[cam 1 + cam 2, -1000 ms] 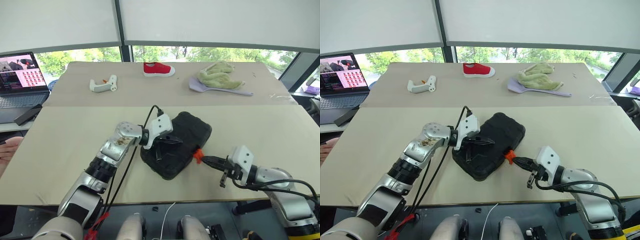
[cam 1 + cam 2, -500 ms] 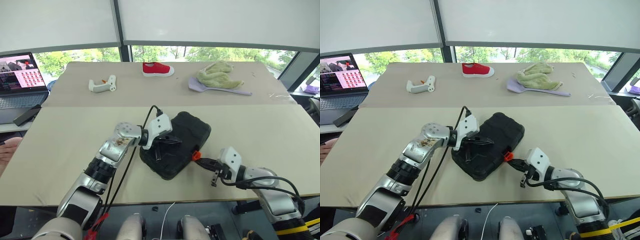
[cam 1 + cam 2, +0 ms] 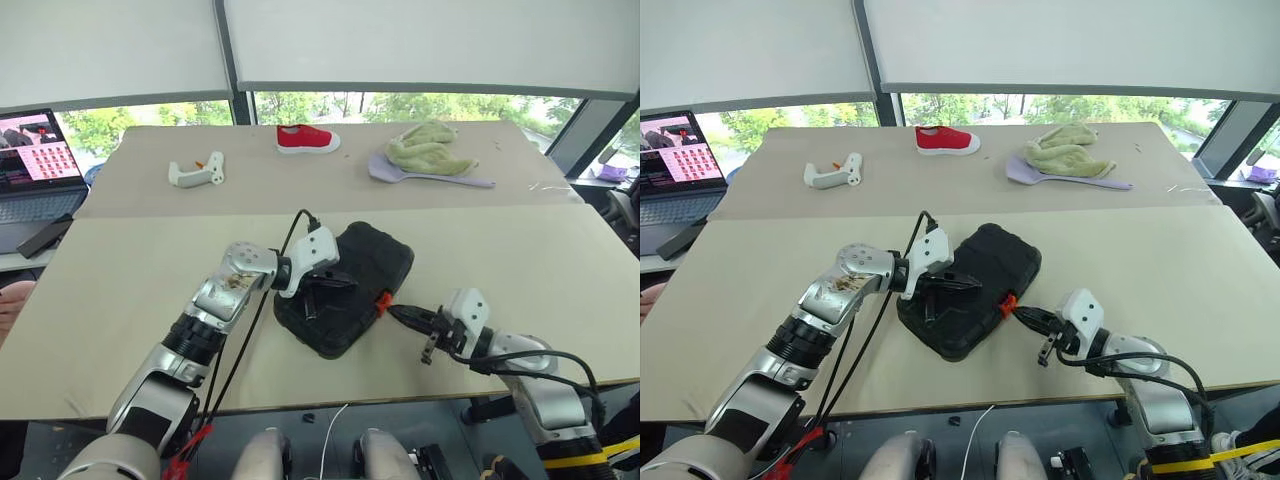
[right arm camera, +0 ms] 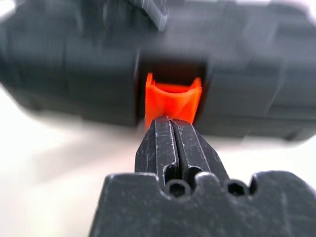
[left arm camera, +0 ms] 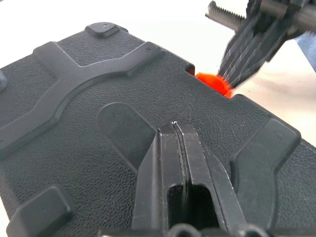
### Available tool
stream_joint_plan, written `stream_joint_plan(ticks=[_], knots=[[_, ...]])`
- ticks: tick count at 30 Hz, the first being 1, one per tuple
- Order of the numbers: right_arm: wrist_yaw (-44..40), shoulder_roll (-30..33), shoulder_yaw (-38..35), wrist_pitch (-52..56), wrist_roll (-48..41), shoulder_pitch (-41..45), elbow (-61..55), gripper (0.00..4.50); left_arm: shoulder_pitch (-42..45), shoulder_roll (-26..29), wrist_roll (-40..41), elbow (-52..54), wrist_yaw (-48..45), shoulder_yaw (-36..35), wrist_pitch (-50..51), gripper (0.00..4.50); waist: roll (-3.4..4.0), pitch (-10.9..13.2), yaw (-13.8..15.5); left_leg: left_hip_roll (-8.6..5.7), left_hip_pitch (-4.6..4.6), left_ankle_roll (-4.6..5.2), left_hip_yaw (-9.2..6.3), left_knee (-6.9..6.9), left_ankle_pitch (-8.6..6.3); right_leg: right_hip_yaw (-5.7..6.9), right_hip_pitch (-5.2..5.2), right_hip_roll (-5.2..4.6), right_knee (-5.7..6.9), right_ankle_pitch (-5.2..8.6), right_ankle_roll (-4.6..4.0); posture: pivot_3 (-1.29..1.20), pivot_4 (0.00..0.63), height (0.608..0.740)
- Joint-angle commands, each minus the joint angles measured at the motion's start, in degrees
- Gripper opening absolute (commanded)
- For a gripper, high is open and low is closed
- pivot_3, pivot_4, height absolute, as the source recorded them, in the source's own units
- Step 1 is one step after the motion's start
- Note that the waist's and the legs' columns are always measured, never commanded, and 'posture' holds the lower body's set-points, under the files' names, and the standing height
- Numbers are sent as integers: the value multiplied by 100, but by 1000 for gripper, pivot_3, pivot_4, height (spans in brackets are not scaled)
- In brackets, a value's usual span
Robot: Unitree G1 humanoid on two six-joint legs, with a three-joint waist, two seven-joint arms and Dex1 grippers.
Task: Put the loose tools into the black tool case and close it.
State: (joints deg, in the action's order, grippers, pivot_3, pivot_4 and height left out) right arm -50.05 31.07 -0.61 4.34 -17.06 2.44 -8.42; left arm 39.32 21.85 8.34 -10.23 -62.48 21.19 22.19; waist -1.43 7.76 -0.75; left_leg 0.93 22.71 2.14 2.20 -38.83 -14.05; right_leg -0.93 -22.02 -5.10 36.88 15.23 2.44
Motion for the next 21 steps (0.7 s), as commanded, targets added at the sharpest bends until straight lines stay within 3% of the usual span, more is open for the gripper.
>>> stream_joint_plan(ticks=[1,8,16,21], knots=[[75,-61,26,-58,-6,328,-114,56,-354,94,-360,-554,-116,506,426,0,1,-3,-11,0,-2,0,1,0,0,-2,0,0,1,0,-1,0,150,740],[2,77,388,211,351,418,137,56,-408,101,-340,-521,-116,487,438,0,-5,-19,0,-1,-13,0,2,8,-1,-2,11,-1,-6,3,-2,0,150,740],[-128,225,-297,139,-298,2,-289,56,-580,222,-284,-363,-85,341,373,0,-6,-20,2,2,-73,7,1,31,-10,3,79,-12,-27,15,-1,0,150,740],[-104,412,4,290,105,-158,-52,56,-672,205,-264,-246,-58,321,401,0,-4,-22,-3,2,-78,7,1,46,-10,0,78,-16,-30,16,-4,0,150,740]])
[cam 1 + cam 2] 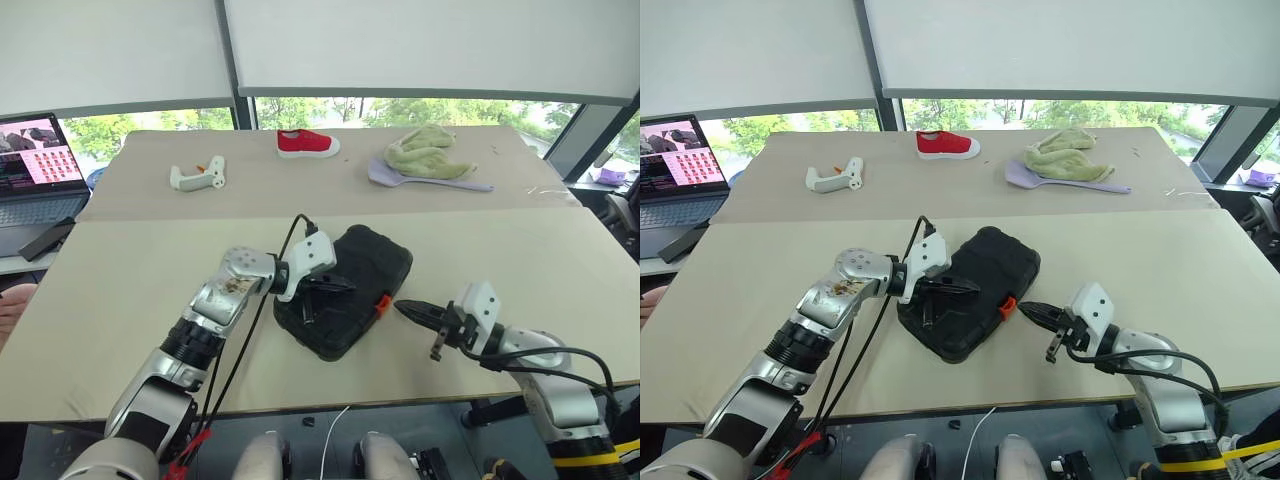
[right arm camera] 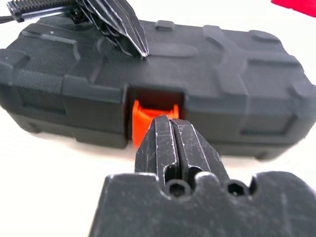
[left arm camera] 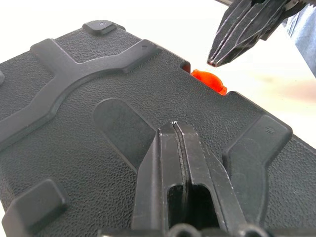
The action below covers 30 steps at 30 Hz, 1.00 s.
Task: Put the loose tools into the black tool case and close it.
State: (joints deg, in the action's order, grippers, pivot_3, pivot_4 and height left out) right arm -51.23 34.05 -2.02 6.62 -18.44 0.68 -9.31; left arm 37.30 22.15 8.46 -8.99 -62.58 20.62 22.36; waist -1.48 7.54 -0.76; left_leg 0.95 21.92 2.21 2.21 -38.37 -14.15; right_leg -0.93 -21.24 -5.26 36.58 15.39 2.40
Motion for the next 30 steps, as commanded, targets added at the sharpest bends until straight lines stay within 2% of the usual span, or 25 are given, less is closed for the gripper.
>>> stream_joint_plan(ticks=[1,9,14,19,21,22,23,24,26,30], knots=[[32,90,227,95,297,75,103,56,-474,171,-274,-361,-52,382,388,0,1,-1,-1,0,0,0,0,1,0,0,-1,0,-1,0,-1,0,150,740],[11,-250,587,-13,453,724,544,56,-478,171,-229,-355,-82,328,367,0,2,-1,-1,0,3,0,0,5,0,2,-2,-1,-10,1,-2,0,150,740],[-125,-276,506,-123,348,824,491,56,-567,169,-221,-371,38,168,190,0,3,-1,-24,2,1,0,-1,10,0,0,-3,0,-13,-1,-4,0,150,740],[-346,-3,337,-69,270,465,325,56,-865,37,459,-48,-6,-592,-257,0,25,-1,-34,4,0,0,0,26,0,-3,-6,-6,-25,-2,-7,0,150,740],[-429,117,127,66,53,234,195,0,-1070,131,790,271,-108,-989,-477,514,29,1,-21,4,1,0,-1,40,0,-1,-7,-10,-37,-2,-7,0,150,740],[-531,231,-88,111,-127,57,90,0,-1275,304,1037,533,-232,-1350,-645,587,31,2,-19,6,7,0,-1,47,0,0,-13,-15,-41,-2,-7,0,150,740],[-627,362,-295,-9,-194,-102,38,588,-1489,520,1246,773,-290,-1745,-735,1008,32,5,-23,5,12,0,-1,53,0,-1,-17,-16,-48,-2,-7,0,150,740],[-745,479,-468,-99,-287,-230,21,760,-1690,745,1436,993,-375,-2050,-692,1316,34,6,-34,5,21,-2,0,56,-1,-2,-27,-18,-50,-2,-7,0,150,740],[-922,693,-735,-339,-312,-406,102,1393,-2116,1221,1706,1349,-482,-2560,-582,1962,37,12,-59,8,63,-5,5,60,-3,-13,-83,-31,-45,-2,-8,0,150,740],[-1146,862,-1100,-1086,-247,-420,485,2871,-3001,1764,1832,1690,-193,-3402,-572,3463,33,40,-1,3,91,-7,3,55,0,2,-108,-36,-47,-3,-8,0,150,740]])
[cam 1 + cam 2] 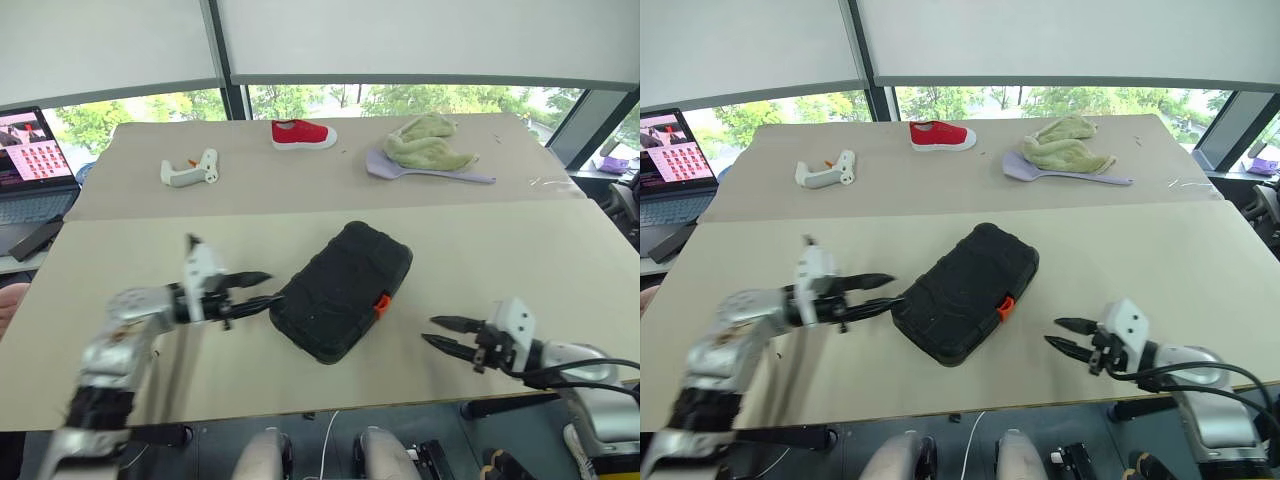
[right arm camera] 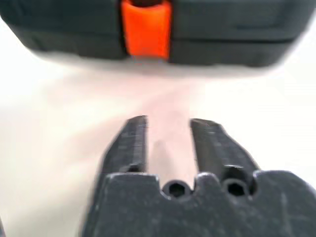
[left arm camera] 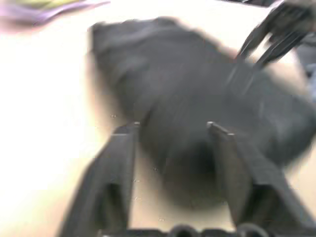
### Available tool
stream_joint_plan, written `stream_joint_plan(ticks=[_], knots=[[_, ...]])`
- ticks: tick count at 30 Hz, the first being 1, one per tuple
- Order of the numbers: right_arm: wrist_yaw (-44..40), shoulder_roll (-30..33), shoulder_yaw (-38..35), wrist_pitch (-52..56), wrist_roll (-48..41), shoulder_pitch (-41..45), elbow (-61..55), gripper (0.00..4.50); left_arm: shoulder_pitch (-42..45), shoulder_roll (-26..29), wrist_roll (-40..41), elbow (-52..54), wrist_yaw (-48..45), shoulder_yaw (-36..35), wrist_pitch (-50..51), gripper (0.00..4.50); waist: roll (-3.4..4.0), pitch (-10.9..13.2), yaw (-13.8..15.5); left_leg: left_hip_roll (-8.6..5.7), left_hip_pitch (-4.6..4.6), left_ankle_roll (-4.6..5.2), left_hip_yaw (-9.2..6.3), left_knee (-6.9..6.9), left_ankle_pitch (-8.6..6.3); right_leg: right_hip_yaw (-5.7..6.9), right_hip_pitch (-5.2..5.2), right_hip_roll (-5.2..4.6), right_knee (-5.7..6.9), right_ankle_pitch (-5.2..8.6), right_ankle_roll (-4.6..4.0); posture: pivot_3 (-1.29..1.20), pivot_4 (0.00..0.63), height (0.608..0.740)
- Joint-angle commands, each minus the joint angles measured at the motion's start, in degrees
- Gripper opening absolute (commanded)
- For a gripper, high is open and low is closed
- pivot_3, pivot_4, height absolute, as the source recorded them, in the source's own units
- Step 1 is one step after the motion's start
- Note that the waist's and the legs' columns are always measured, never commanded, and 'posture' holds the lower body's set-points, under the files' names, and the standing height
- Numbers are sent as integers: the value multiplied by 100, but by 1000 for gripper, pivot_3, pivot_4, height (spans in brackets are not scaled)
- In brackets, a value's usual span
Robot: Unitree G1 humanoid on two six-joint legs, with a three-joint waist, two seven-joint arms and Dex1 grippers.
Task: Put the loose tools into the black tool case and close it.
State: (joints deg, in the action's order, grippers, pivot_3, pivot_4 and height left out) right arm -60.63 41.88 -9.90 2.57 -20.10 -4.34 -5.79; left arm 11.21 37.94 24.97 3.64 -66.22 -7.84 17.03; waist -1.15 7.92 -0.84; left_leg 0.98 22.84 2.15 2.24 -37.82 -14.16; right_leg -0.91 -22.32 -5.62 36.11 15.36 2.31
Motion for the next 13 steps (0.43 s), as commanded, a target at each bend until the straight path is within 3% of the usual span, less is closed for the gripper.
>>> stream_joint_plan(ticks=[1,3,5,13], knots=[[-322,92,-353,-959,-61,115,274,3062,-632,263,176,487,228,-701,-7,3682,-2,5,32,-1,-2,0,0,0,0,2,4,-7,-3,-1,2,0,150,740],[-661,88,-389,-1393,-168,196,555,3896,-1113,343,-97,554,500,-901,-132,4496,-1,8,69,-7,-1,1,0,0,0,9,9,-51,-12,-3,6,0,150,740],[-916,126,-365,-1523,-269,296,813,4463,-1614,331,-465,570,838,-1029,-405,4500,-3,11,92,-12,0,3,1,0,0,12,11,-60,-18,-3,7,0,150,740],[-1174,68,-336,-2124,-143,860,2076,4463,-2486,22,-658,579,1190,-1169,-1366,4500,-6,23,118,-10,5,-2,-3,4,-4,-2,5,-92,-23,-3,2,0,150,740]])
